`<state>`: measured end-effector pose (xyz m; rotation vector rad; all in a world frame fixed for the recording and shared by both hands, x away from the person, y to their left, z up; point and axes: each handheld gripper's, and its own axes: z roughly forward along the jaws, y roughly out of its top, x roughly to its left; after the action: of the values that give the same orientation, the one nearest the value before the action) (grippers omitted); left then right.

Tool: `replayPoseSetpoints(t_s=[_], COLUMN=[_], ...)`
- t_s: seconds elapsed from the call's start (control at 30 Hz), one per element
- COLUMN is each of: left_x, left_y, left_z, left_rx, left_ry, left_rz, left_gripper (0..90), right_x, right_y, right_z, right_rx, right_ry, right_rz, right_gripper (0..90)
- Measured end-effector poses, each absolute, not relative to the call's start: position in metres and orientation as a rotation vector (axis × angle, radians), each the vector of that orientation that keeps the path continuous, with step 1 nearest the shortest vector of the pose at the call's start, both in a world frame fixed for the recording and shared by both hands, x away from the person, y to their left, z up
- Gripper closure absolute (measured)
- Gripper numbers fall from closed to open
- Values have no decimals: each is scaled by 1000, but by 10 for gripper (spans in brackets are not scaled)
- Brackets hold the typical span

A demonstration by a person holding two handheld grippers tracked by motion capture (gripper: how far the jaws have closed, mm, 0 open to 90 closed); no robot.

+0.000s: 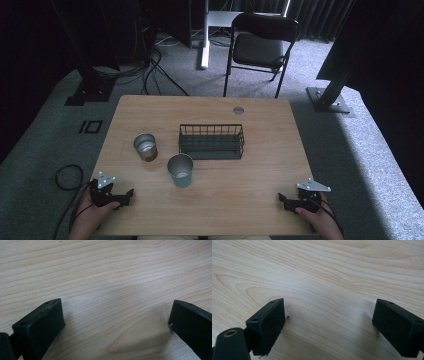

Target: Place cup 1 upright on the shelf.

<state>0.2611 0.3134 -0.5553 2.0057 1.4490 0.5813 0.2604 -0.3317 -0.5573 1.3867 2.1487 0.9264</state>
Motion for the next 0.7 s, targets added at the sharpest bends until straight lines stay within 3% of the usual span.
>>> replayPoseSetpoints(t_s=[0.7], left_x=[261], left_y=[313], left_z=[-555], left_rx=[2009], left_ry=[1445], left_rz=[579], left_gripper=[6], right_x=[273], right_y=[-326], right_z=[-556], right_rx=[1291], right_ry=[2231], right_rz=[973], right_gripper=[112])
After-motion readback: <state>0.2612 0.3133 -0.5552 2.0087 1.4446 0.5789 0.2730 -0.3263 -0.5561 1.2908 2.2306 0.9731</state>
